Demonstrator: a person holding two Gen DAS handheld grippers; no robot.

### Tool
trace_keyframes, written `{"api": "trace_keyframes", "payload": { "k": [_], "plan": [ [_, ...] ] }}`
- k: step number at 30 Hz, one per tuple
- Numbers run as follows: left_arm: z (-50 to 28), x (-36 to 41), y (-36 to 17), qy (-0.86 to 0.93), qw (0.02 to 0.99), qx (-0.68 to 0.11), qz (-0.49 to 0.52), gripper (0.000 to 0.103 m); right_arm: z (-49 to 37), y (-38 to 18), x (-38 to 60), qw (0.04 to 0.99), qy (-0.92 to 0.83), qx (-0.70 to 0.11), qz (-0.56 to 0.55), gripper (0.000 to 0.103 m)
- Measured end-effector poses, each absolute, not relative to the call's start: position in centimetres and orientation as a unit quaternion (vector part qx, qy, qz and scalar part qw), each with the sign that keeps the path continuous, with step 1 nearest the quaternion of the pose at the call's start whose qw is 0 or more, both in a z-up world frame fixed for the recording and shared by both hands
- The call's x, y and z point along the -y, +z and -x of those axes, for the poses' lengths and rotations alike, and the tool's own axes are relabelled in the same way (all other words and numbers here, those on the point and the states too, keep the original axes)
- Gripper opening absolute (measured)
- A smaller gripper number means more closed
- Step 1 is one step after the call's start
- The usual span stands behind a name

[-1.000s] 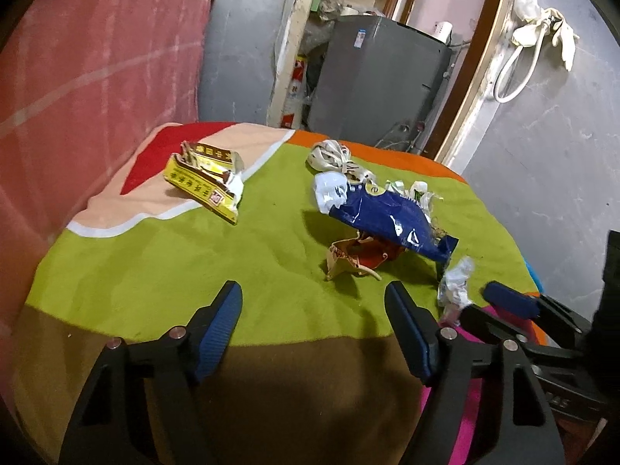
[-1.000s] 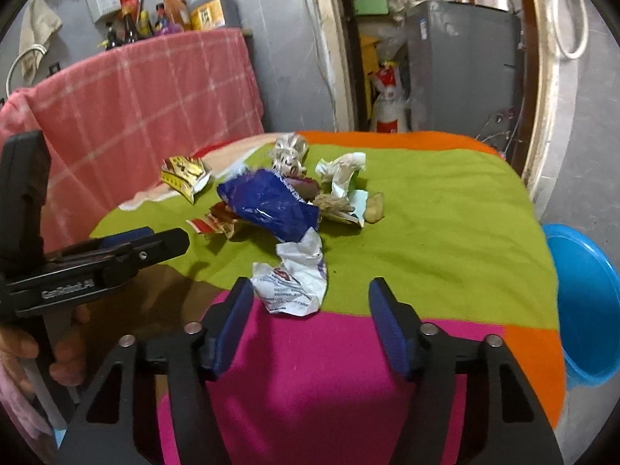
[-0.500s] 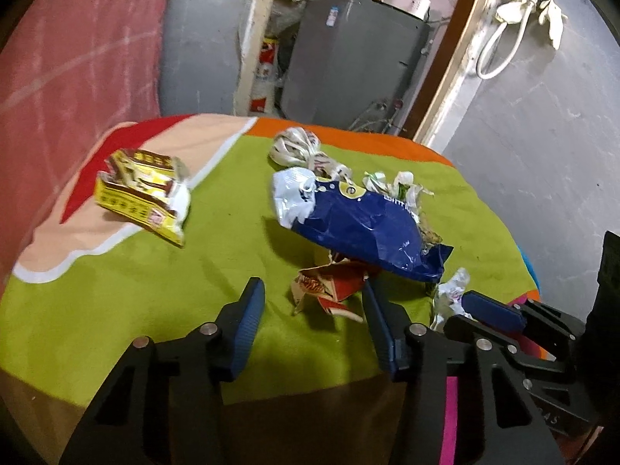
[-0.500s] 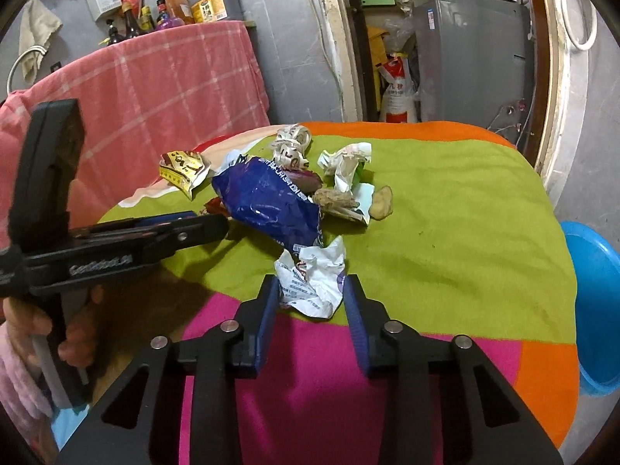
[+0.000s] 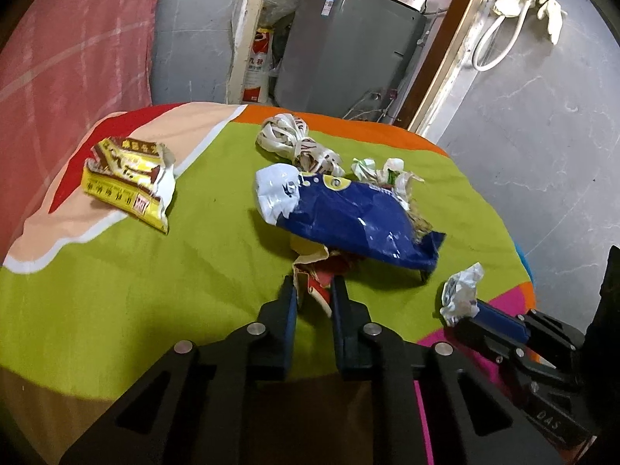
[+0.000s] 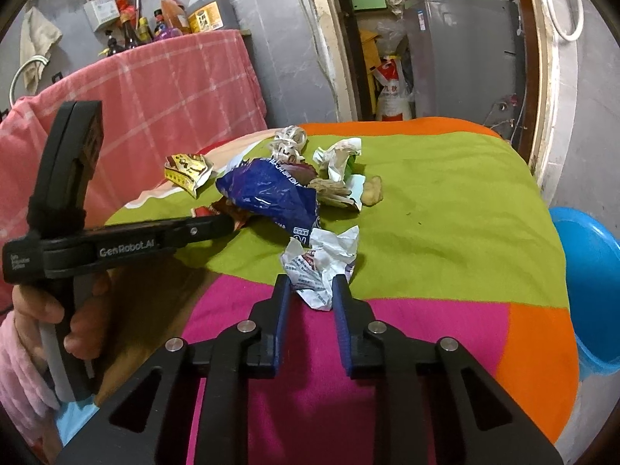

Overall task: Collect trash
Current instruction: 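Grasp the red-and-tan wrapper with the left gripper while the right grasps crumpled white paper, then carry both pieces over the blue bucket and open both grippers to drop them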

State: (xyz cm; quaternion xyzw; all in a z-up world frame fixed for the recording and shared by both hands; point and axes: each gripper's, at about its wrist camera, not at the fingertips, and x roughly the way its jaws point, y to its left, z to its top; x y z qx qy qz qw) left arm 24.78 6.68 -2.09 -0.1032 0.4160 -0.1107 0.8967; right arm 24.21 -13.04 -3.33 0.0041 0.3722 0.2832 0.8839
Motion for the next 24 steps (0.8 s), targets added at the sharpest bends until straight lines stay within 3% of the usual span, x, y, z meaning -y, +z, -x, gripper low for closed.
{"api": "trace_keyframes", "payload": {
  "k": [16, 24],
  "plan": [
    [-16.4, -4.5, -0.2, -0.089, 0.905, -0.392, 0.138, 0.012, -19.2, -2.0, 15.6, 0.898, 0.293, -0.327, -0.03, 0.019],
    [-14.5, -0.1, 2.2, -0.11, 0.938, -0.312, 0.103, 0.012, -16.2, 0.1, 18.4, 0.932, 0.262, -0.249, -0.005, 0.019]
  ]
}}
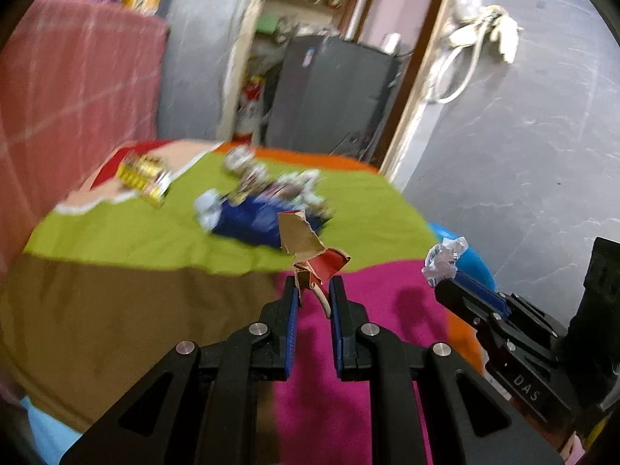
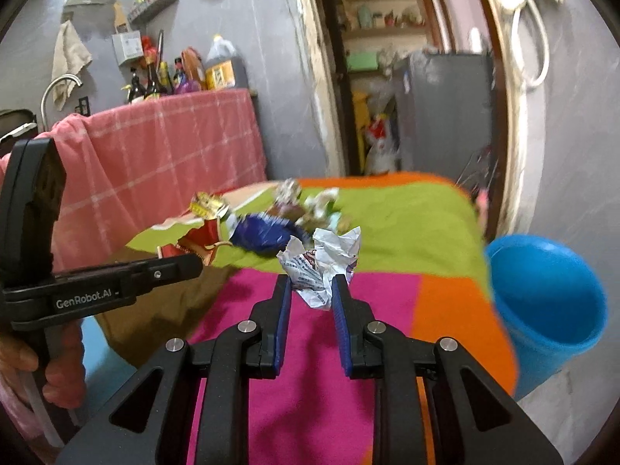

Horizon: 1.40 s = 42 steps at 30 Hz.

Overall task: Collect trash
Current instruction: 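Carry both pieces over the blue bucket and open both grippers to drop them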

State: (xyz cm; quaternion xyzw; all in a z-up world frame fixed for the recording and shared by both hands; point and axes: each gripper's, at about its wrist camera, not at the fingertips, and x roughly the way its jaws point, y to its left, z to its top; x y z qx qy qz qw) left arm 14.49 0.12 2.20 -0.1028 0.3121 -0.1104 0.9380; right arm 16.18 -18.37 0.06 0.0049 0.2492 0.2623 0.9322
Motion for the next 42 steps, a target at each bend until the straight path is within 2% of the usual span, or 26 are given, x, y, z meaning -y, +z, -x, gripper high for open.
{"api": "trace_keyframes", "payload": {
  "k": [11, 17, 22, 30, 38, 42],
  "plan": [
    [-19.1, 9.4, 5.1, -0.17, 0.965, -0.191, 0.054, 0.012, -16.1, 3.2, 26.2, 0.982, 0.134, -0.133, 0.014, 0.019],
    [-22.4, 14.8, 5.6, -0.203, 0.965, -0.163, 0.039, 0.012, -17.6, 3.4, 31.3, 0.993, 0.061, -0.094, 0.021, 0.019],
    [-26.0, 18.8, 4.9, -0.232, 0.955, -0.18, 0.037, 0.012, -19.5, 2.5, 34.8, 0.996, 0.025, -0.09, 0.007, 0.019],
    [-31.7, 23.4, 2.6, -0.265, 0.929, -0.255, 0.042, 0.012, -22.3, 0.0, 39.3, 0.992, -0.012, -0.123, -0.04, 0.019],
    [-34.0, 25.8, 0.1, -0.269, 0.912, -0.308, 0.029, 0.013, -24.6, -1.5, 40.9, 0.985, -0.018, -0.16, -0.067, 0.021],
    [-34.8, 26.2, -0.9, -0.268, 0.904, -0.332, 0.035, 0.017, -25.9, -1.8, 41.3, 0.982, -0.019, -0.173, -0.077, 0.022]
  ]
}}
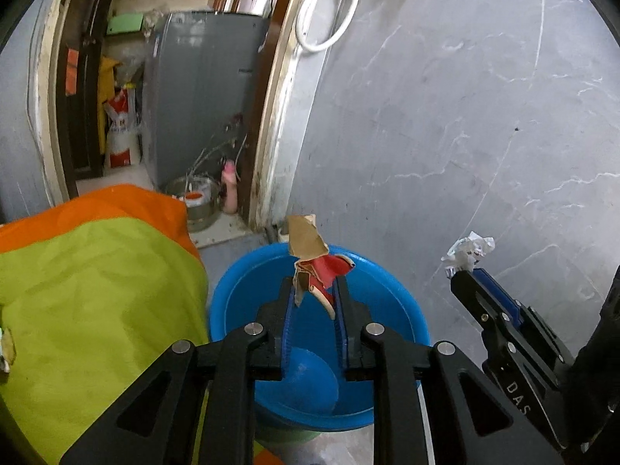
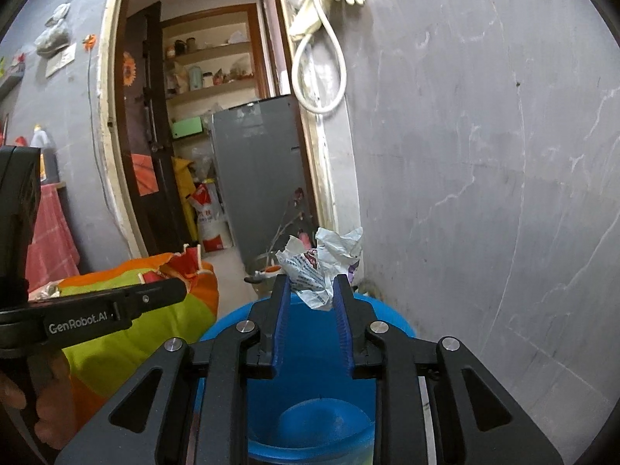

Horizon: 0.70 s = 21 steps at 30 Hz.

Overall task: Collect trash
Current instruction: 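Carry both pieces over the blue bucket and open both grippers to drop them, then move both tools back over the trash on the blanket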

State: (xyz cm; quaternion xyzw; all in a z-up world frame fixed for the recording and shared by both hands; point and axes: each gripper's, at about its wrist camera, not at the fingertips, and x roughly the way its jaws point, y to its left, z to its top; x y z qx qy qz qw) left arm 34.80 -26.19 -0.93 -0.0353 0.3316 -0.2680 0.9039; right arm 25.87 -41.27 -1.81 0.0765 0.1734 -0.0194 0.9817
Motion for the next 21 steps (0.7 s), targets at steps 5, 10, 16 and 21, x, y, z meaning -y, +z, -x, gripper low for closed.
{"api": "trace_keyframes", "payload": {
  "k": [5, 10, 16, 21],
  "plan": [
    [-35.6, 25.7, -1.3, -0.252, 0.901, -0.351, 0.049, 0.027, -27.1, -2.2, 41.7, 0.979, -0.015, -0.186, -0.086, 0.03],
    [-34.9, 24.1, -0.8, -0.237, 0.908, -0.34, 0.064, 0.044, -27.0, -1.9, 41.5, 0.979, -0.018, -0.181, -0.091, 0.038],
    [-33.3, 21.4, 0.7, -0.204, 0.927, -0.304, 0.077, 0.083, -25.4, -0.7, 41.6, 0.983, -0.034, -0.149, -0.102, 0.069],
    [-31.6, 18.4, 2.2, -0.16, 0.948, -0.262, 0.08, 0.099, -23.8, 0.4, 41.6, 0.986, -0.034, -0.116, -0.115, 0.096]
  ]
}}
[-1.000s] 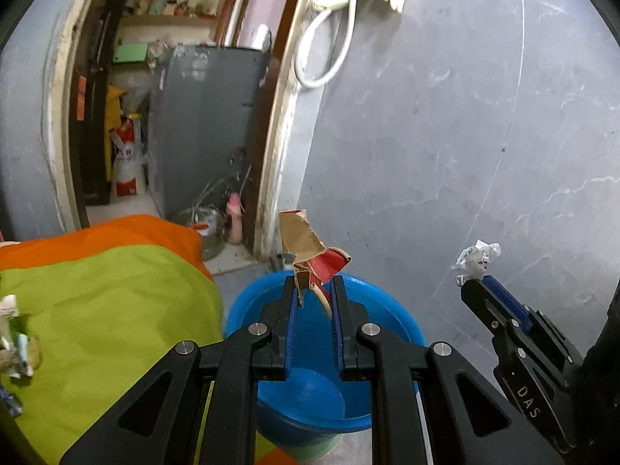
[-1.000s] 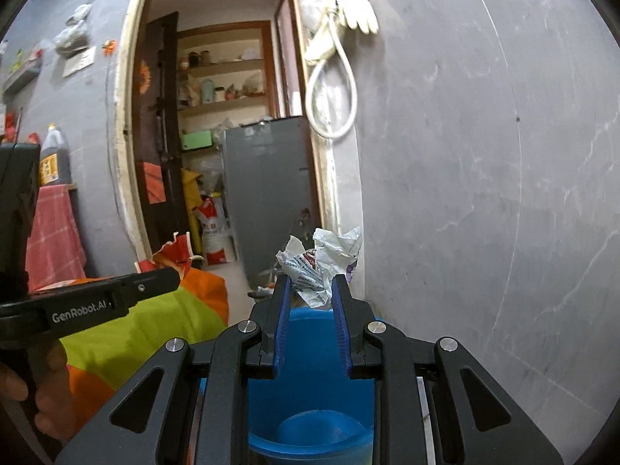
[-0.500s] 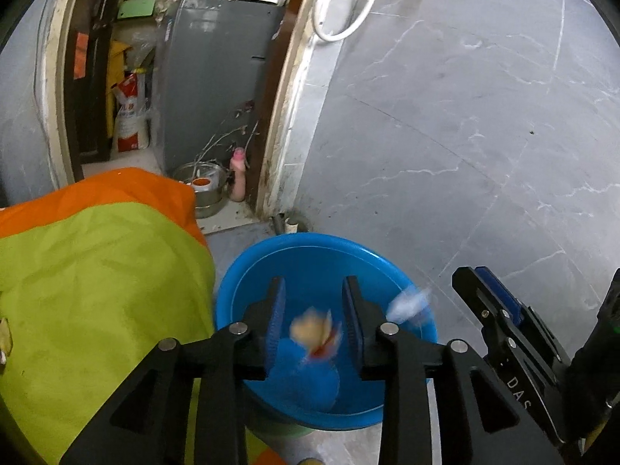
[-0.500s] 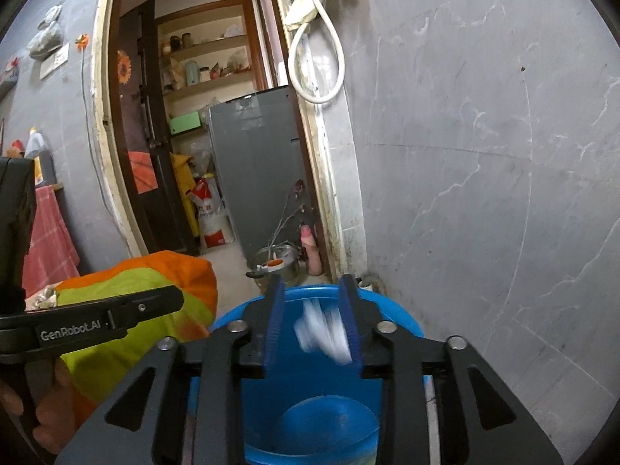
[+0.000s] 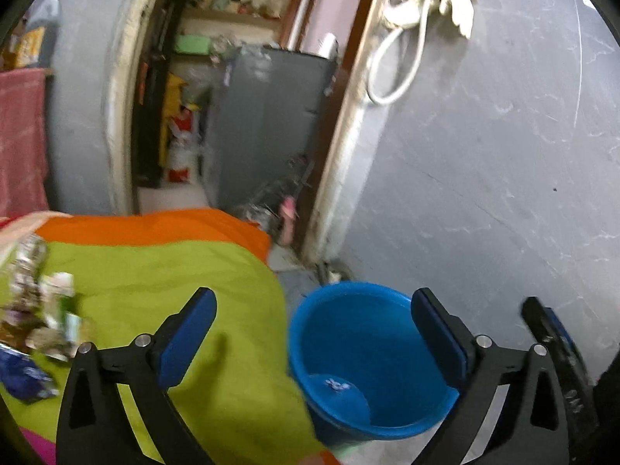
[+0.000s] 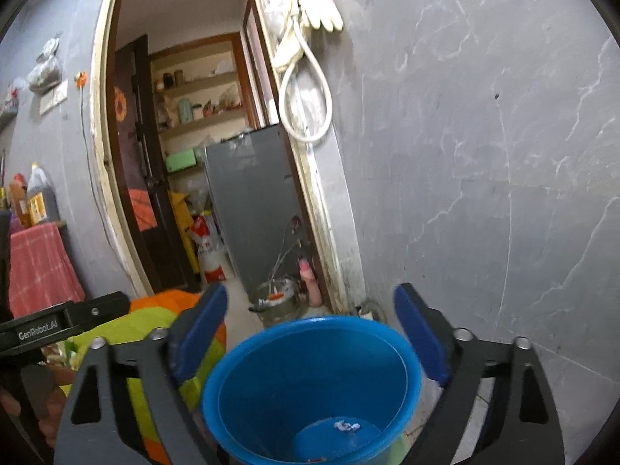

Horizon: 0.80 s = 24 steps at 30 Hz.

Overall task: Collect trash
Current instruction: 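Move both tools back over the trash on the blanket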

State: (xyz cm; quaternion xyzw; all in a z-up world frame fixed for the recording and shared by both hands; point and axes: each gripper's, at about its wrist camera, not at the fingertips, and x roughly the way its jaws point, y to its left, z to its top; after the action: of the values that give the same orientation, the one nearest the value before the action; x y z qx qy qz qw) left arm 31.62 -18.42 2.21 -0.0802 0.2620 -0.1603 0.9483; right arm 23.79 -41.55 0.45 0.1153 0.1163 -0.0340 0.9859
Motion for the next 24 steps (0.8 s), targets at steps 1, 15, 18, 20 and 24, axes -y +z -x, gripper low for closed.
{"api": "trace_keyframes", "payload": {
  "k": [1, 15, 18, 20, 24],
  "plan": [
    [-31.2, 17.8, 2.5, -0.151, 0.952, -0.256, 0.073, 0.099, -23.6, 0.6, 41.5, 0.986, -0.032, -0.112, -0.118, 0.103],
    [-25.4, 10.0, 4.1, -0.086, 0.968, -0.226, 0.068, 0.099, -21.1, 3.6, 36.3, 0.991, 0.021, -0.088, -0.098, 0.103],
    [-24.1, 8.0, 4.5, -0.07, 0.97, -0.221, 0.068, 0.099, -20.5, 4.3, 34.3, 0.991, 0.042, -0.086, -0.095, 0.103],
    [-23.5, 6.7, 4.7, -0.058, 0.971, -0.222, 0.064, 0.099, -20.4, 4.7, 33.1, 0.99, 0.055, -0.088, -0.093, 0.103],
    [-21.9, 4.1, 4.6, -0.033, 0.972, -0.224, 0.065, 0.099, -19.9, 5.3, 29.9, 0.989, 0.082, -0.092, -0.084, 0.103]
  ]
}}
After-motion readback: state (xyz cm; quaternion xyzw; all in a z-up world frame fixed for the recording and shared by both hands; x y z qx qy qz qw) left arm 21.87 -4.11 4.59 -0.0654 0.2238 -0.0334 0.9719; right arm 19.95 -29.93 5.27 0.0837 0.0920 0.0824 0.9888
